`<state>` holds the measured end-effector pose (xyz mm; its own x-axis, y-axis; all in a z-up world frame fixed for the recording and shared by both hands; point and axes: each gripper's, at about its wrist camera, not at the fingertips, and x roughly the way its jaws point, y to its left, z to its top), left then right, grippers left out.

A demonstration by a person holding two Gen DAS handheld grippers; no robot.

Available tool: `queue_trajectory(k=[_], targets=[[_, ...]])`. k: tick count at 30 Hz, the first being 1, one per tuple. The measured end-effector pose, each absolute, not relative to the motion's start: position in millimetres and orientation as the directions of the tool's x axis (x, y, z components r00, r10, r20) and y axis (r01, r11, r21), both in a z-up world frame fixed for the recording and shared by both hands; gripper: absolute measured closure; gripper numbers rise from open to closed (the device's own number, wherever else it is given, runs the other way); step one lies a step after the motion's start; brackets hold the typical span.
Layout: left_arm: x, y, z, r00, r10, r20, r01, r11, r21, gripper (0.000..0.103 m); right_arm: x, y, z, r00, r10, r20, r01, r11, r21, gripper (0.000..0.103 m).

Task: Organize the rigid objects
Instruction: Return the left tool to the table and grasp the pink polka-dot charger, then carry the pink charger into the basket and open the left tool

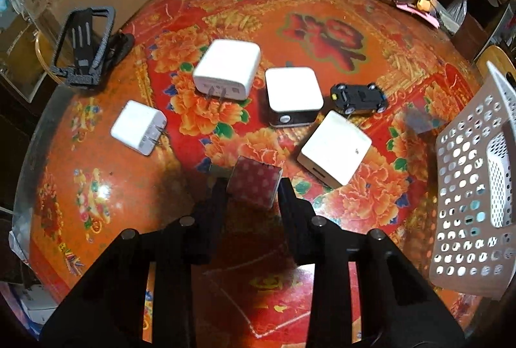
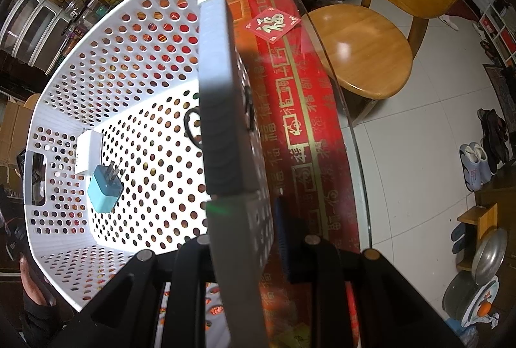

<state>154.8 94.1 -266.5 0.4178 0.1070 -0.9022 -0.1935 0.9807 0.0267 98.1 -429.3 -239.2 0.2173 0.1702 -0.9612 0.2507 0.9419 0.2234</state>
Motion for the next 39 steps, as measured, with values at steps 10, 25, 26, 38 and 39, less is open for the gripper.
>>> queue_trajectory(k=[10,25,26,38,39], targets=[[136.7,71.1,-204.8,0.509,0.139,-0.849,-0.158,0.985,0.067,0.073,100.6,-429.1,-238.6,0.221,0.172,-0.96,0.245,0.943,0.226,0.082],[135.0,-31.6,-126.3,0.612,0.08,-0.787,0.014,0.994,0.112,0.073,98.7,-431.6,-238.9,0.233,0.191,-0.954,0.246,0.937,0.248,0.082],[135.0,-39.7,-123.1,0.617,0.069,-0.784,0.03,0.993,0.111,0.073,98.6,-431.9,-238.9,0.234,0.192,-0.953,0.246,0.937,0.249,0.082],[149.8,-143.0,-139.4,0.569,-0.012,-0.823,0.25,0.955,0.158,0.073,97.7,-431.7,-238.5,0.239,0.2,-0.95,0.252,0.932,0.259,0.082],[152.8,-150.4,-145.0,0.556,-0.016,-0.831,0.268,0.95,0.161,0.073,97.7,-431.4,-238.6,0.24,0.2,-0.95,0.253,0.932,0.26,0.082]])
